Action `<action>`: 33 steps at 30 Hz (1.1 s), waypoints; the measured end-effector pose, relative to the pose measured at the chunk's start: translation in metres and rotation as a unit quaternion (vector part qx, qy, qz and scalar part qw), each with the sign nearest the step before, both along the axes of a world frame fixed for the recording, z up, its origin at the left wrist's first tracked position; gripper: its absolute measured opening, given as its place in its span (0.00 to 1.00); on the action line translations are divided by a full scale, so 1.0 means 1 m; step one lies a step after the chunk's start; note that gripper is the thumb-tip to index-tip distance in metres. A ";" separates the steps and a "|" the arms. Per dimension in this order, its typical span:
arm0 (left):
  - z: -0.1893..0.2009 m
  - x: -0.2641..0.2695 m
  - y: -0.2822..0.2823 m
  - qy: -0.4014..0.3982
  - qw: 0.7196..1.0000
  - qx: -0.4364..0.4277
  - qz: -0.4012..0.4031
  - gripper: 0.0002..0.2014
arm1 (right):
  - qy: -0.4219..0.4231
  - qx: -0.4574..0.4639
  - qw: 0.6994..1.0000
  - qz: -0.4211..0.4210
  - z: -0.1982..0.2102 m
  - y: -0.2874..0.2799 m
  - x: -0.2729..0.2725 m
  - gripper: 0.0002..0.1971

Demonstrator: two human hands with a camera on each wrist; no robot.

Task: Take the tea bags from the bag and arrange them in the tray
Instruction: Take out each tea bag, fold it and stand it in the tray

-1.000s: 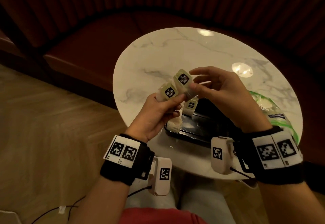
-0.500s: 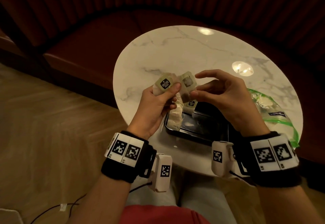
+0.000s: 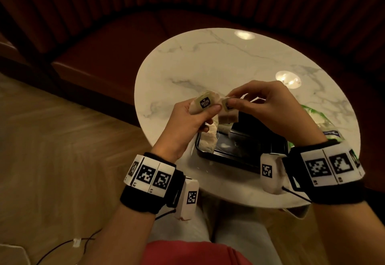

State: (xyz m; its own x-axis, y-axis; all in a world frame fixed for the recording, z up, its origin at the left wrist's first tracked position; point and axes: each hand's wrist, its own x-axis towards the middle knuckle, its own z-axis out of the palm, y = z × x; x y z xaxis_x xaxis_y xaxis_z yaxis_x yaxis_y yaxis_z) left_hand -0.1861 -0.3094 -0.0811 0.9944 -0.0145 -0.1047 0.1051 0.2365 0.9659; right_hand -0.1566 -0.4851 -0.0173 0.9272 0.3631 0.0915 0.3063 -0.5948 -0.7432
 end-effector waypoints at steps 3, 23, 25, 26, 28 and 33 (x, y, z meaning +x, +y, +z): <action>-0.002 0.001 0.000 0.002 1.000 0.010 0.002 0.06 | 0.014 -0.025 0.999 0.024 0.001 0.001 0.003 0.06; -0.007 0.004 0.012 0.112 0.988 -0.071 0.084 0.03 | 0.138 -0.276 0.951 -0.027 -0.060 -0.002 0.066 0.06; -0.008 0.004 0.012 0.119 0.987 -0.073 0.085 0.03 | 0.131 -0.277 0.951 -0.040 -0.066 -0.001 0.068 0.06; -0.009 0.005 0.013 0.123 0.986 -0.075 0.084 0.03 | 0.129 -0.274 0.952 -0.043 -0.068 0.000 0.069 0.05; -0.009 0.004 0.013 0.131 0.985 -0.078 0.081 0.03 | 0.132 -0.262 0.955 -0.043 -0.073 0.002 0.070 0.04; -0.009 0.003 0.012 0.142 0.984 -0.076 0.071 0.03 | 0.123 -0.248 0.960 -0.050 -0.077 0.004 0.071 0.02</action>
State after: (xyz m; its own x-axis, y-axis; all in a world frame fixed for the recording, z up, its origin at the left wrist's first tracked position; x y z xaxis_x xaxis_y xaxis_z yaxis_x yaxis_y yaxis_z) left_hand -0.1833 -0.2975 -0.0899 0.9187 0.0852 -0.3857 0.3211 0.4080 0.8547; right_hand -0.0851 -0.4814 -0.0947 0.9313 0.2126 -0.2957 0.0796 -0.9111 -0.4043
